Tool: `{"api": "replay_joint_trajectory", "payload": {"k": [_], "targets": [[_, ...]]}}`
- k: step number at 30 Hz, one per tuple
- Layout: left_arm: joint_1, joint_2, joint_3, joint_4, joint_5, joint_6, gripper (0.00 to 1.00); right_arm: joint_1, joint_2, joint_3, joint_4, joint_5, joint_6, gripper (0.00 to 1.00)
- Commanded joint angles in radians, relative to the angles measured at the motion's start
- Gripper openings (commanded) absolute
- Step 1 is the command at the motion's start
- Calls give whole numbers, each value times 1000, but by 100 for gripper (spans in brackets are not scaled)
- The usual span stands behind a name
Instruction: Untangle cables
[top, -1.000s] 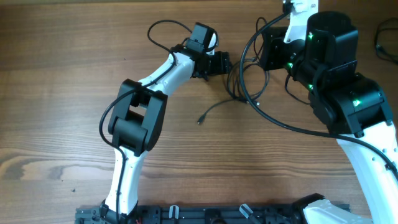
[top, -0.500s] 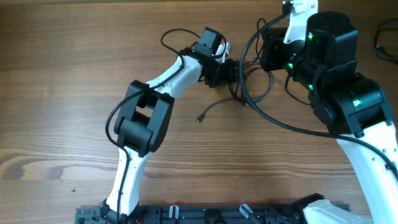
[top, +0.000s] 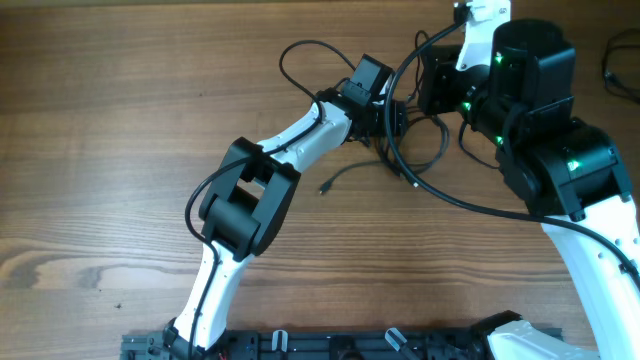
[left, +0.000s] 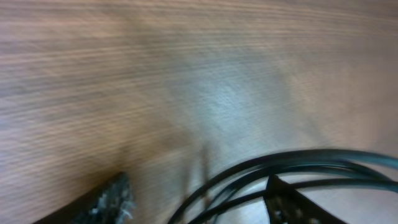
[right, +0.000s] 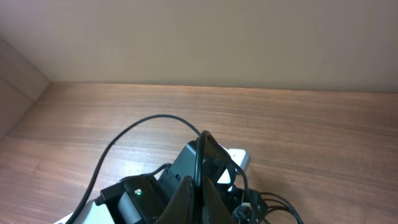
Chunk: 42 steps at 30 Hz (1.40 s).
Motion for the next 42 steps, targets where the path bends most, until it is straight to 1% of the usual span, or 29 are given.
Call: {"api": "replay_joint_trajectory", "payload": {"k": [1,2,3,6,8,10,13,15,17,19,21,23,24,28,31,34,35,36,37,38,39,41,42], "targets": [[13,85,-42,-7,-170,23,28,-4,-26,2,-3,3,-11,4],[13,85,-42,-8,-185,41,8,-4,-26,2,-5,3,-19,4],[15,85,-42,-22,-222,50,4,-4,-26,2,-9,6,-30,4],[51,71,-41,-93,-259,64,4,-4,-26,2,-45,84,-33,4],[96,15,-41,-187,-259,68,4,-4,-25,2,-68,124,-36,4],[157,-81,-41,-274,-259,107,4,-11,-19,1,-68,139,-36,4],[277,-253,-41,-410,-259,109,4,-93,30,-2,-98,125,-32,4],[379,-369,-41,-514,-259,110,4,-177,81,-2,-121,80,-32,4],[462,-449,-41,-583,-259,110,4,-250,111,-2,-125,73,-32,4],[576,-543,-41,-632,-259,110,4,-349,137,-2,-127,55,-36,4],[661,-605,-41,-647,-257,110,4,-441,153,-2,-127,16,-39,4],[752,-672,-41,-657,-219,110,4,-540,164,-2,-127,-10,-45,4],[810,-713,-41,-658,-187,110,4,-612,166,-2,-128,-29,-63,4],[937,-804,-41,-657,-143,109,4,-796,166,-2,-134,-55,-63,4],[990,-841,-41,-657,-139,110,4,-894,166,-2,-84,-54,-68,4],[1003,-843,-41,-648,-148,110,4,-955,166,-2,-57,-61,-67,4],[1003,-843,-41,-634,-171,110,4,-973,169,-2,-35,-48,-71,4],[1007,-846,-40,-598,-243,110,7,-1008,180,-2,14,-24,-86,4],[1027,-846,-29,-572,-287,109,6,-1048,188,-2,31,-24,-82,4],[1062,-846,-14,-562,-285,100,4,-1114,198,-2,39,-37,-8,4],[1094,-846,-4,-555,-285,83,4,-1158,204,-2,43,-87,28,4],[1163,-846,6,-525,-254,71,4,-1279,223,-2,85,-279,56,4],[1201,-846,6,-505,-252,48,4,-1333,227,-2,104,-293,105,4]]}}
